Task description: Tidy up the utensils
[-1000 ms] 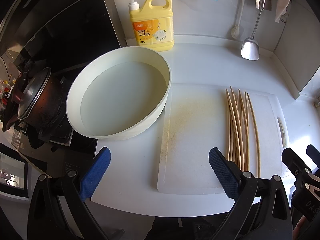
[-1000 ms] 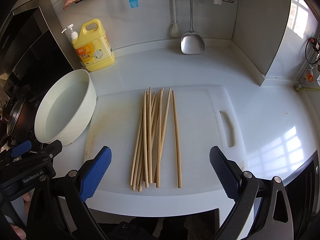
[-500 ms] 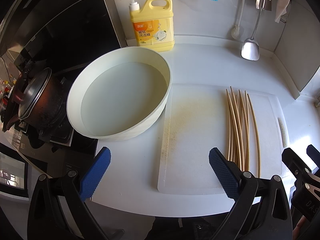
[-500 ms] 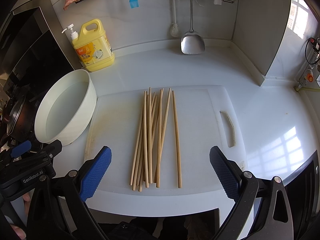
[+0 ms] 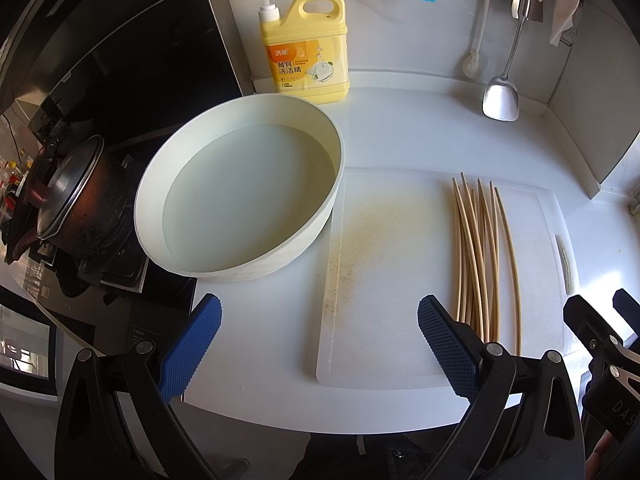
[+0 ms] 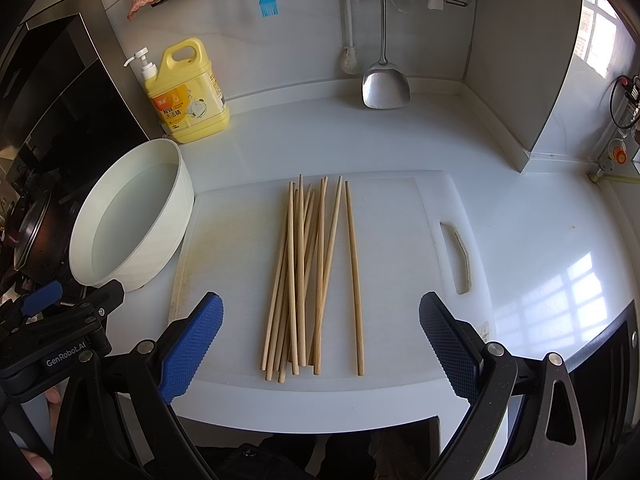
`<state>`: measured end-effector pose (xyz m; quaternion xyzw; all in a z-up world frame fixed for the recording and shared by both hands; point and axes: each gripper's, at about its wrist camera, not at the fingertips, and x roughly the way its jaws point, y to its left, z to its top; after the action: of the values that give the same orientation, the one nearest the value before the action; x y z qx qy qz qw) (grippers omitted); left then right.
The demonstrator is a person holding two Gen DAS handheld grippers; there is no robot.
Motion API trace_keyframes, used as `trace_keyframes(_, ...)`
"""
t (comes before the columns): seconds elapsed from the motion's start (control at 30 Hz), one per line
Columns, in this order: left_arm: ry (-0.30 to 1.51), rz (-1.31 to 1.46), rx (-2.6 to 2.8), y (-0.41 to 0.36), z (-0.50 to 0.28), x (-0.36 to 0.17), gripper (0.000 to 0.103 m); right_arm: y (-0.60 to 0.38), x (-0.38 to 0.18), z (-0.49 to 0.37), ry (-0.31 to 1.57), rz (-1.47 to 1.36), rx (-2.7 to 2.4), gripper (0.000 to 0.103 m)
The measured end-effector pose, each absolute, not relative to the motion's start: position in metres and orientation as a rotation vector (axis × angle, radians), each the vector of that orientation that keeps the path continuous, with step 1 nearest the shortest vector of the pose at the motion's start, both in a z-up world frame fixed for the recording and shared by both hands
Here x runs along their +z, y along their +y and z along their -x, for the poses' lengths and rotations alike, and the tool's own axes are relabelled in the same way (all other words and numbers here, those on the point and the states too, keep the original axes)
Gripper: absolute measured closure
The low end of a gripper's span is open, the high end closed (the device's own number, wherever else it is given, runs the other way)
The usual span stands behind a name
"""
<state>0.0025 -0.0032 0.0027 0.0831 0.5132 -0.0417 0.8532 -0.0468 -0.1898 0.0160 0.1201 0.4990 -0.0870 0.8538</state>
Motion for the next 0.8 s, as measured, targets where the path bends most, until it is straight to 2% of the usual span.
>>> trace_keyframes(0.8,1.078,-0.176,-0.089,-0.0017,-0.0029,0.0036,0.006,-0.1858,0.0171,0.0460,1.050,-0.249,-0.185,0.009)
